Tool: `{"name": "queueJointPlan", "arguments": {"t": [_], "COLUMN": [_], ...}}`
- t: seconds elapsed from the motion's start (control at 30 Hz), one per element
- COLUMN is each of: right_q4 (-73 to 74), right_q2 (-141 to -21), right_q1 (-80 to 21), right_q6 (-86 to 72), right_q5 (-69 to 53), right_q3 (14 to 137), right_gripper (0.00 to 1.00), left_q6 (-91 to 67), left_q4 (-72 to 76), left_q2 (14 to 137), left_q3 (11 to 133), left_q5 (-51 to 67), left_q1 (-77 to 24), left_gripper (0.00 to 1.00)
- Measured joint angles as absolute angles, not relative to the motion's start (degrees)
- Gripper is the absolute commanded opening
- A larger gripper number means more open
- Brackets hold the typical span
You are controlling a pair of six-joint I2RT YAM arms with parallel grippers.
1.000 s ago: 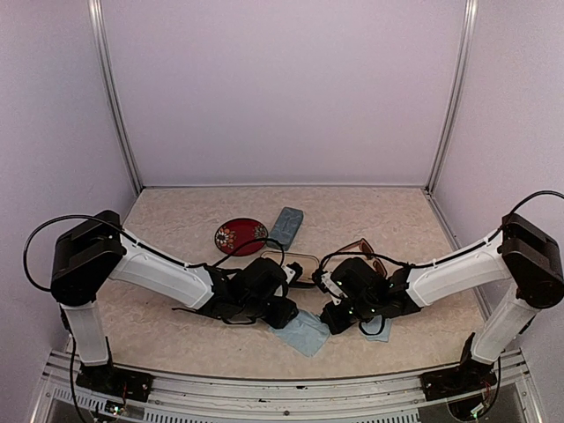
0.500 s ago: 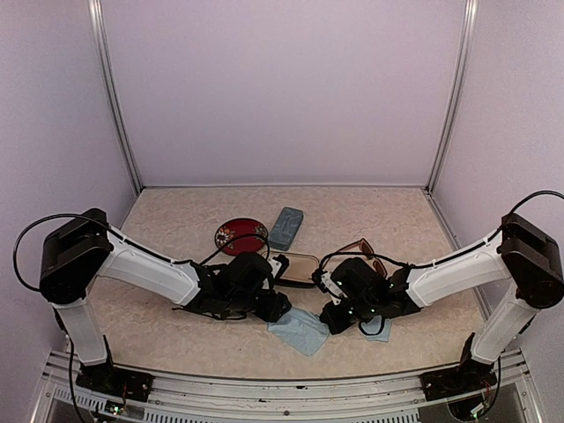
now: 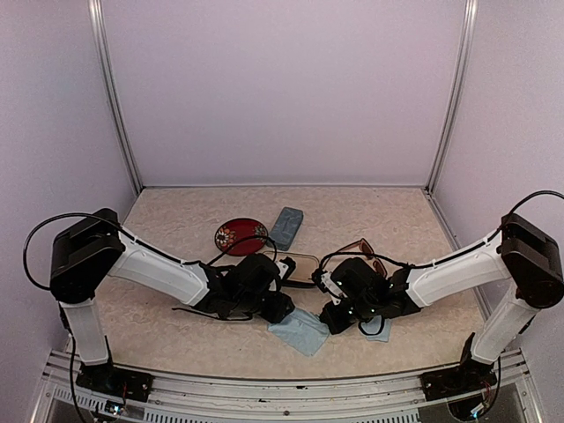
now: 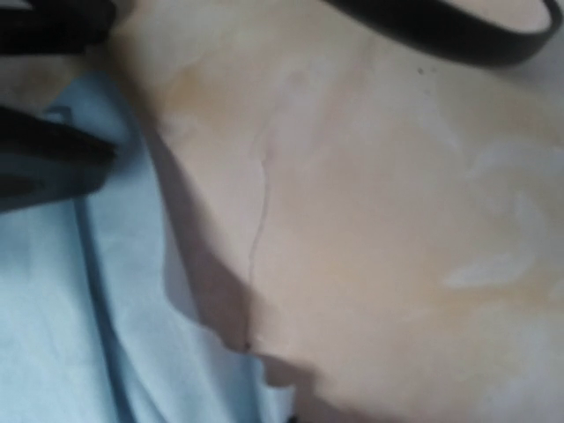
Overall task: Organize the sunglasses
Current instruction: Pick up the corner of the glasses cleaning cloth from the center of the board.
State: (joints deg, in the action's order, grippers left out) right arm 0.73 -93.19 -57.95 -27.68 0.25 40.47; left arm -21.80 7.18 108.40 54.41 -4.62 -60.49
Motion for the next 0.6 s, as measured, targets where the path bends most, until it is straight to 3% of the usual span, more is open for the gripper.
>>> {"name": "queueJointPlan", "arguments": {"t": [0.6], "right_q4": [0.54], "right_q2": [-93.19], "right_q1": [-57.63], "right_q6": [-27.68], "right_q5": [0.19], "right_q3": [40.42], "right_gripper": [0.0], "left_q6": [-20.73], "left_q4": [5.96], "left_q2": [109.38], "left_q3": [55.7], "left_q5": [-6.39], "left_q1": [-61.69], "left_gripper": [0.22]}}
